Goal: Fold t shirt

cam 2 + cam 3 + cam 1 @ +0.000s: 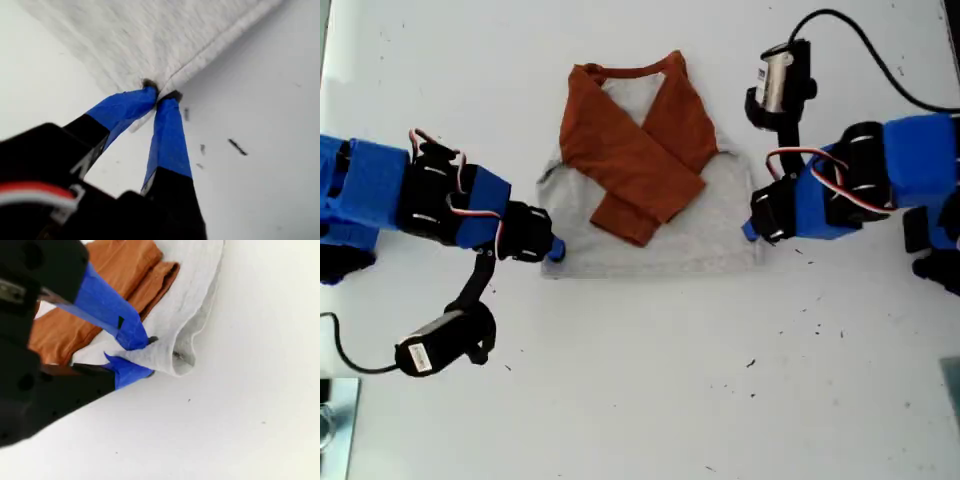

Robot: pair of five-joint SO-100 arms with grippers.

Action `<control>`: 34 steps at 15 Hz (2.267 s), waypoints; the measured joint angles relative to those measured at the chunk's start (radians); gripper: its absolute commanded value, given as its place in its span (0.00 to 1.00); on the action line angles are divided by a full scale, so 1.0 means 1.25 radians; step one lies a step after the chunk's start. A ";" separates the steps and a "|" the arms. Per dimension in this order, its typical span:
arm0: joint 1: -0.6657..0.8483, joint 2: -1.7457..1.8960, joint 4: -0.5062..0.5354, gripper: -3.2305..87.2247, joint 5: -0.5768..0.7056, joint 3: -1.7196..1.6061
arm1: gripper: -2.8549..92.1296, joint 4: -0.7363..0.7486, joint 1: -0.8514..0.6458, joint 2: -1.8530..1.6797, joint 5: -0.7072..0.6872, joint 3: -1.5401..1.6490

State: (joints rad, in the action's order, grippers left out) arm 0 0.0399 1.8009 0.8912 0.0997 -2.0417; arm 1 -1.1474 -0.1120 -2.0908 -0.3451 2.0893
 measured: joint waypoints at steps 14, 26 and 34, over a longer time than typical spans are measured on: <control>-0.187 -0.054 0.023 0.03 -0.115 0.107 | 0.35 -0.119 0.130 -0.151 0.106 -0.054; -0.184 -0.061 0.023 0.03 -0.103 0.107 | 0.06 0.249 0.268 0.346 0.299 -0.039; -0.169 -0.061 0.023 0.03 -0.103 0.108 | 0.06 0.101 0.234 0.130 0.242 0.020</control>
State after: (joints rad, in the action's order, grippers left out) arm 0 -0.1718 1.7242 0.9204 -0.0291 -1.9067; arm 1 -1.0216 0.1810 -1.9282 -0.0430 2.1138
